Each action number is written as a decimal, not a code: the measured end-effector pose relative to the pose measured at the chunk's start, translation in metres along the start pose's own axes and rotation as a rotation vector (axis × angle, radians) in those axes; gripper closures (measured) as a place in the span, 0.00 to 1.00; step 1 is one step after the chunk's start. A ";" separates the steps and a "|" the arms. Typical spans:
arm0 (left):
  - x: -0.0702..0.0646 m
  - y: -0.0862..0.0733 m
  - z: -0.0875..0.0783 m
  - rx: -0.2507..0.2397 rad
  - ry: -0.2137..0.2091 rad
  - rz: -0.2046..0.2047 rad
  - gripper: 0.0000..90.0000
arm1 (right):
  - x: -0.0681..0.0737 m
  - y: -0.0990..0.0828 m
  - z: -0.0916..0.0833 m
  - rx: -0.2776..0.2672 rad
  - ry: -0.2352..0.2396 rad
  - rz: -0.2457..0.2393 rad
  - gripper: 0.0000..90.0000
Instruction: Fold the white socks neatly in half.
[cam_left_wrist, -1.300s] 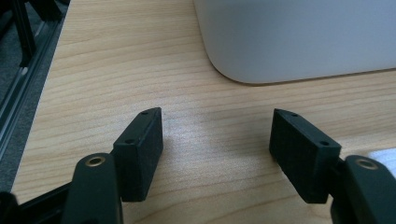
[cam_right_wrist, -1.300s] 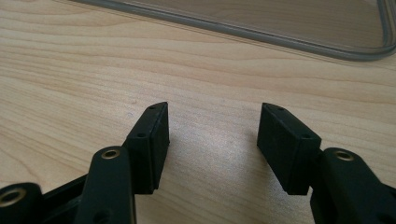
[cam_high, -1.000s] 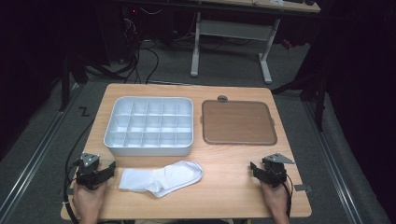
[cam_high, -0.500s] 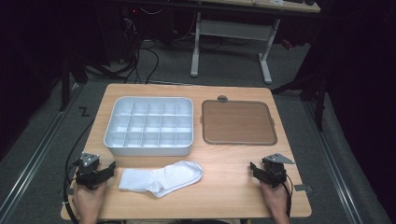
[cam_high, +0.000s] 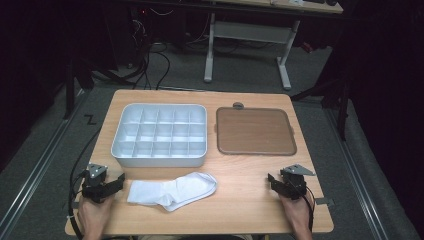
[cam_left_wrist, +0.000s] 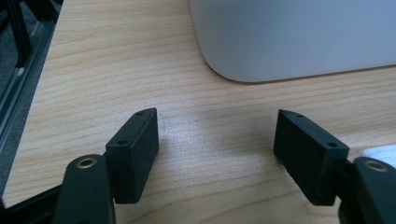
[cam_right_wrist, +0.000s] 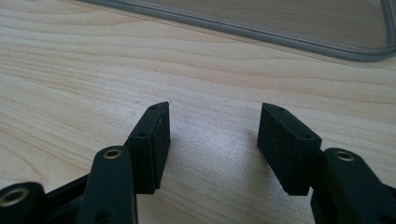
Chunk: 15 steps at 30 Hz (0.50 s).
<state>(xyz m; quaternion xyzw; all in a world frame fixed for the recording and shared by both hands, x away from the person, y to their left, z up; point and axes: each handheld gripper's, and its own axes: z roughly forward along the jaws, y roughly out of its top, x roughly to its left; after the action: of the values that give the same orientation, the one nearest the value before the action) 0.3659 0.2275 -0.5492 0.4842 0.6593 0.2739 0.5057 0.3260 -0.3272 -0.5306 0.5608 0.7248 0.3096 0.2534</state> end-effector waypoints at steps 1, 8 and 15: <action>0.000 0.000 0.000 0.000 -0.003 0.000 0.35 | 0.000 0.000 0.000 -0.001 0.001 -0.001 0.50; 0.000 0.000 -0.001 0.000 -0.004 -0.004 0.35 | 0.002 0.000 0.000 -0.001 -0.005 0.008 0.53; 0.001 0.002 -0.001 -0.005 -0.009 -0.040 0.35 | 0.001 -0.001 -0.001 -0.004 -0.010 0.012 0.57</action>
<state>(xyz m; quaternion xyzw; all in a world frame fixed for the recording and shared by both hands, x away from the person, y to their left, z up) 0.3652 0.2290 -0.5474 0.4709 0.6658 0.2632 0.5154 0.3247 -0.3260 -0.5305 0.5663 0.7194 0.3099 0.2563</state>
